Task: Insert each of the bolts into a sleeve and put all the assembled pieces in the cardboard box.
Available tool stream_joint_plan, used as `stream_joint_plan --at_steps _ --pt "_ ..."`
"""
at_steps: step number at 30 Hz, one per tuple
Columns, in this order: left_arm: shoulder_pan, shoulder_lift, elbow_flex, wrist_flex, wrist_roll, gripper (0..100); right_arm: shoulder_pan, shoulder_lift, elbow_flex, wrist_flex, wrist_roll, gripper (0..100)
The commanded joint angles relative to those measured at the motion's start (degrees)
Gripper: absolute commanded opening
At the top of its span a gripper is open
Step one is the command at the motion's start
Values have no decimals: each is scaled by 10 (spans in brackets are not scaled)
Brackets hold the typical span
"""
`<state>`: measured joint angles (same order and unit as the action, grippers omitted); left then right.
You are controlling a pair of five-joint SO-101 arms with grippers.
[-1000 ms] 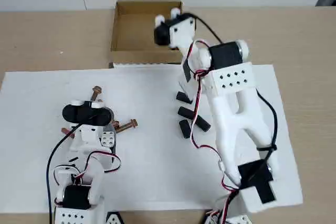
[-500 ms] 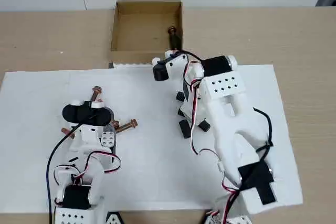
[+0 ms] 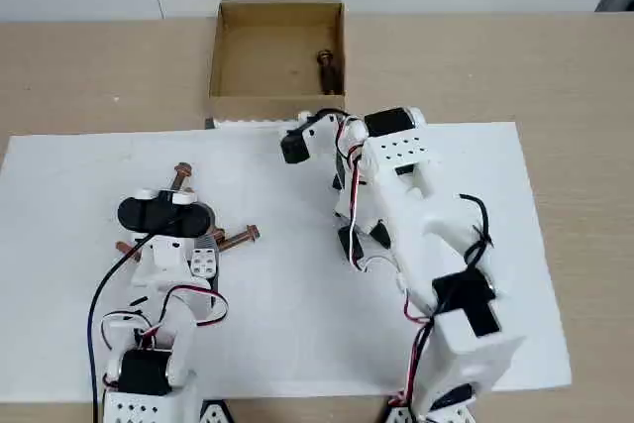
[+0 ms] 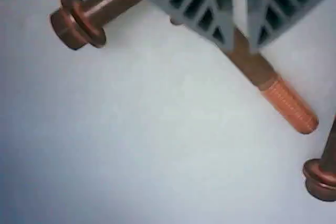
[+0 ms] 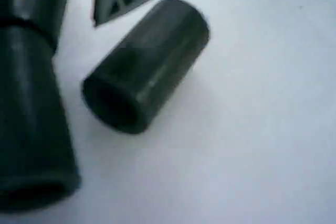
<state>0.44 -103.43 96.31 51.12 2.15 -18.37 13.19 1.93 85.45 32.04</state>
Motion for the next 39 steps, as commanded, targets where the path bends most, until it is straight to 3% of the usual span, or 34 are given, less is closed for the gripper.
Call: stream_joint_plan --at_steps 1,11,19,26,39 --pt "-2 -5 -1 2 -1 6 16 7 -1 -6 13 123" --pt "-2 -5 -1 2 -1 6 37 15 31 -8 38 122" --pt "-2 -5 -1 2 -1 6 34 15 91 -75 40 121" --pt "-2 -5 -1 2 -1 6 35 15 114 -113 37 13" --pt "-2 -5 -2 2 -1 6 25 -124 65 -29 -5 11"
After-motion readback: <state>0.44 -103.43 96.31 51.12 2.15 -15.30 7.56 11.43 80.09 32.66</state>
